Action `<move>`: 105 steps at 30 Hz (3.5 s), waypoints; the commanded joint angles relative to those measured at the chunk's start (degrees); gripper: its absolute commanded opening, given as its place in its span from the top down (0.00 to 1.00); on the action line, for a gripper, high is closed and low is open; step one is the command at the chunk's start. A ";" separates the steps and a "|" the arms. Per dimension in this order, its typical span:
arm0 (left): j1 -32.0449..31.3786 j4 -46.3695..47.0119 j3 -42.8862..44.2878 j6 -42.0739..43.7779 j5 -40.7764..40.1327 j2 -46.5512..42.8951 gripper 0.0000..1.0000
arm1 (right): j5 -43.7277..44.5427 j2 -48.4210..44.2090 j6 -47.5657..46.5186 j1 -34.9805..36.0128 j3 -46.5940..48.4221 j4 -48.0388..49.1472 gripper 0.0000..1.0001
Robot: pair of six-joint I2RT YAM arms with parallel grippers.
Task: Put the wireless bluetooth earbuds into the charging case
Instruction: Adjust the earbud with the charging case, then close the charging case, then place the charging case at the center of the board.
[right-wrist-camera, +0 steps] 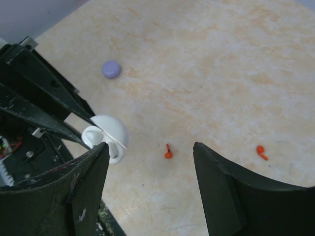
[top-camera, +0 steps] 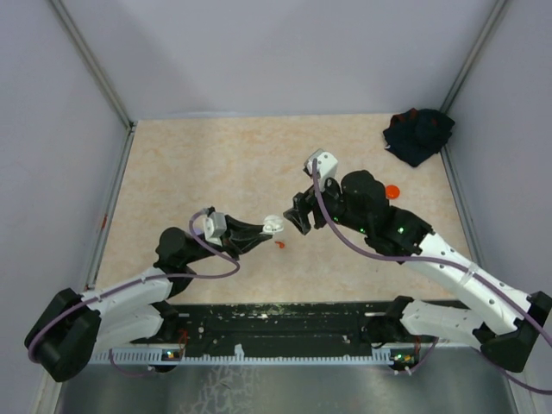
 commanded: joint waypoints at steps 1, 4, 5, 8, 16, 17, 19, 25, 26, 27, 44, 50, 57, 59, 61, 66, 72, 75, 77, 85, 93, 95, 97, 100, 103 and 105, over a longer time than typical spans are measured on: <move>0.29 -1.20 1.22 1.19 4.30 -0.51 1.00 | -18.58 1.25 3.82 -2.43 -0.96 6.63 0.31; 0.29 0.12 1.42 0.65 5.25 0.17 1.00 | -24.79 2.47 6.49 -3.89 -2.32 9.92 0.30; 0.29 0.64 1.49 0.26 5.65 0.33 1.00 | -26.34 2.92 7.20 -4.34 -2.67 10.66 0.30; 0.29 1.22 1.94 -0.31 6.70 0.70 1.00 | -30.59 4.35 8.74 -5.37 -3.58 12.43 0.30; 0.29 2.10 2.44 -0.78 7.16 0.83 1.00 | -36.58 7.11 10.16 -6.31 -4.37 13.61 0.31; 0.29 2.01 2.50 -0.79 7.06 0.87 1.00 | -37.40 7.18 10.21 -6.34 -4.34 13.62 0.31; 0.34 1.46 2.63 -0.88 6.68 1.06 1.00 | -38.35 7.02 10.34 -6.39 -4.32 13.60 0.32; 0.29 -0.39 2.59 -1.29 5.01 1.68 1.00 | -39.30 5.26 9.63 -6.49 -3.86 12.74 0.34; 0.29 -0.66 2.53 -1.39 4.75 1.70 1.00 | -39.09 4.88 9.37 -6.59 -3.79 12.38 0.34; 0.29 -0.95 2.51 -1.45 4.50 1.73 1.00 | -38.83 4.56 9.17 -6.74 -3.77 12.09 0.34; 0.83 -13.37 1.33 -12.34 -14.79 2.11 1.00 | -21.91 -1.59 5.60 -6.99 -8.71 12.07 0.31; 4.04 -20.82 1.53 -20.36 -21.72 3.62 1.00 | -20.24 -4.01 6.17 -7.04 -14.32 17.62 0.31; 10.85 -30.91 1.52 -26.24 -24.84 2.80 1.00 | -16.21 -5.78 5.80 -7.03 -21.25 23.12 0.29; 13.48 -35.21 2.21 -27.82 -24.90 3.04 1.00 | -14.50 -5.90 5.88 -7.07 -23.49 25.13 0.28; 15.73 -38.94 2.85 -28.96 -25.15 3.63 1.00 | -12.34 -5.89 5.45 -7.11 -25.28 26.47 0.27; 19.35 -43.71 3.52 -29.27 -25.41 5.09 0.99 | -10.15 -6.52 4.98 -7.05 -28.67 29.34 0.27; 22.94 -50.68 5.26 -28.67 -25.77 5.75 0.95 | -9.39 -8.62 5.80 -7.08 -32.33 32.87 0.27; 24.60 -54.91 6.16 -27.49 -26.41 5.35 0.93 | -7.88 -9.38 5.76 -7.08 -33.32 33.21 0.27; 25.25 -57.31 6.53 -26.96 -26.91 4.85 0.92 | -7.38 -9.53 5.84 -7.05 -33.63 33.24 0.27; 27.07 -59.68 5.79 -26.62 -27.03 5.82 0.78 | -7.29 -9.25 6.13 -7.05 -33.90 33.43 0.27; 27.36 -65.86 8.06 -25.65 -28.32 2.86 0.56 | -6.48 -9.16 6.39 -7.07 -34.00 33.51 0.27; 27.36 -68.08 8.70 -25.60 -29.30 1.45 0.51 | -6.08 -9.16 6.38 -7.02 -33.96 33.50 0.27; 27.36 -69.95 9.17 -25.69 -30.39 -0.47 0.48 | -5.32 -9.09 6.38 -7.04 -33.78 33.10 0.27; 27.36 -73.09 10.59 -25.54 -31.08 -4.10 0.40 | -3.70 -8.83 6.38 -7.08 -32.75 31.40 0.27; 27.36 -78.00 13.26 -24.59 -31.61 -7.02 0.32 | -0.85 -8.81 7.26 -7.07 -30.93 27.98 0.27; 27.36 -80.93 16.01 -22.90 -31.88 -8.79 0.25 | 1.14 -8.58 7.87 -7.06 -29.78 25.77 0.27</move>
